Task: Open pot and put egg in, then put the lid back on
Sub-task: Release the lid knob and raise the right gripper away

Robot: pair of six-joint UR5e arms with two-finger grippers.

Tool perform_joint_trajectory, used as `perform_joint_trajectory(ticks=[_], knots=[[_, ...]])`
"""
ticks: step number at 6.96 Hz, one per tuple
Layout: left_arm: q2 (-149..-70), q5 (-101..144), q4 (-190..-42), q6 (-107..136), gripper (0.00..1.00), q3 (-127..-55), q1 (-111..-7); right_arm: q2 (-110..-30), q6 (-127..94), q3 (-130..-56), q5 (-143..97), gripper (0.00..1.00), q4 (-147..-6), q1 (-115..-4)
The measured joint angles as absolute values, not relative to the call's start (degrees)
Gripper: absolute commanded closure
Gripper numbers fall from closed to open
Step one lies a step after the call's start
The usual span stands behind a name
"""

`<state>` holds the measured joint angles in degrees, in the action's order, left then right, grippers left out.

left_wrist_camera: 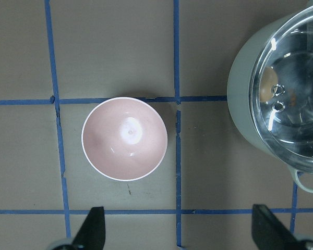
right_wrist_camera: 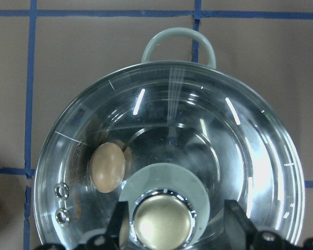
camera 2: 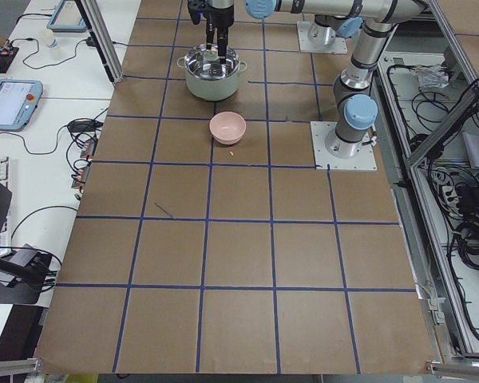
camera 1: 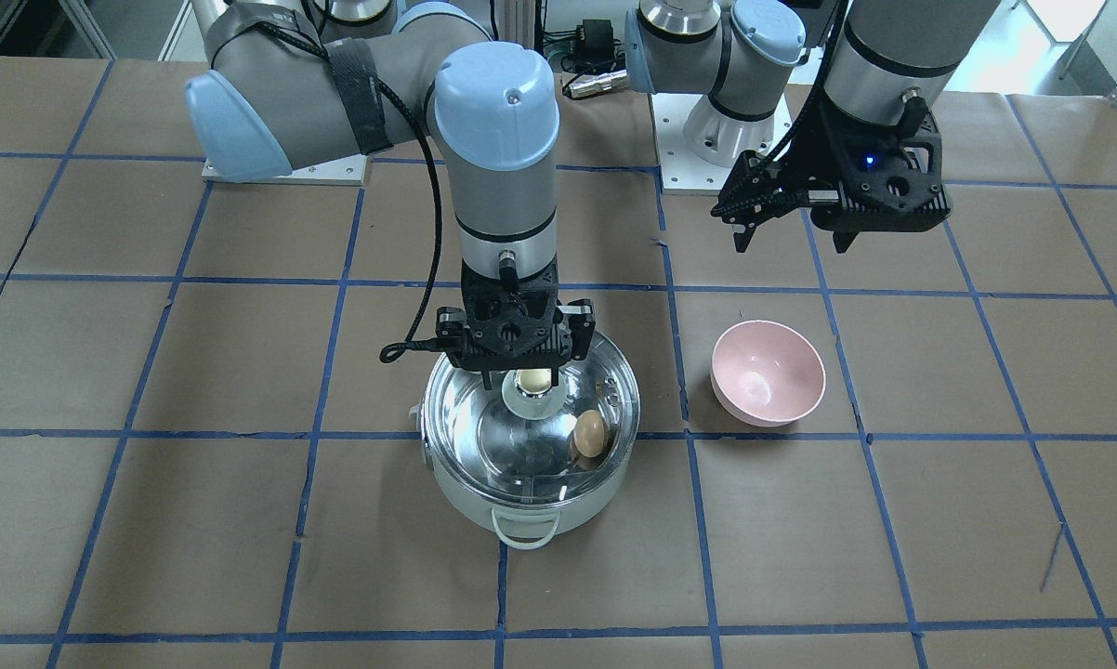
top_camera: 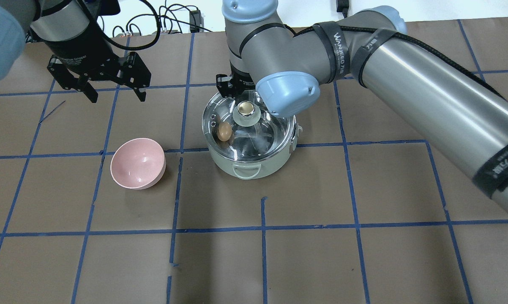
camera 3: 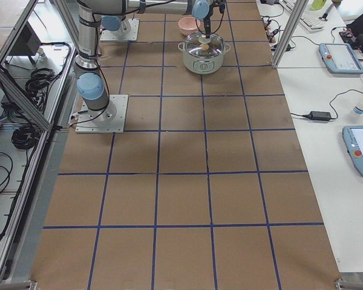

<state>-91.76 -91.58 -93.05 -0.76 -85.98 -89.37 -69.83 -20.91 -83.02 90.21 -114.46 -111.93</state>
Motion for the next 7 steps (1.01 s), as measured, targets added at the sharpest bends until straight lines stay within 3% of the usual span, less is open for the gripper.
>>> perform_joint_trajectory(ticks=[3,4,7], knots=[[-91.76,-90.91,-92.99,-0.60,0.00,-86.03,-89.38,-78.11,-20.22,-83.41,90.06,0.13,-106.33,-103.06],[-91.76,-90.89,-92.99,-0.56,0.00,-86.03,-89.39,-81.25,-17.82,-83.46,89.79,0.02,-101.81,-98.35],[-91.76,-90.88,-92.99,-0.53,0.00,-86.02,-89.41,-86.17,-7.68,-84.24,89.83,0.00,-94.71,-88.52]])
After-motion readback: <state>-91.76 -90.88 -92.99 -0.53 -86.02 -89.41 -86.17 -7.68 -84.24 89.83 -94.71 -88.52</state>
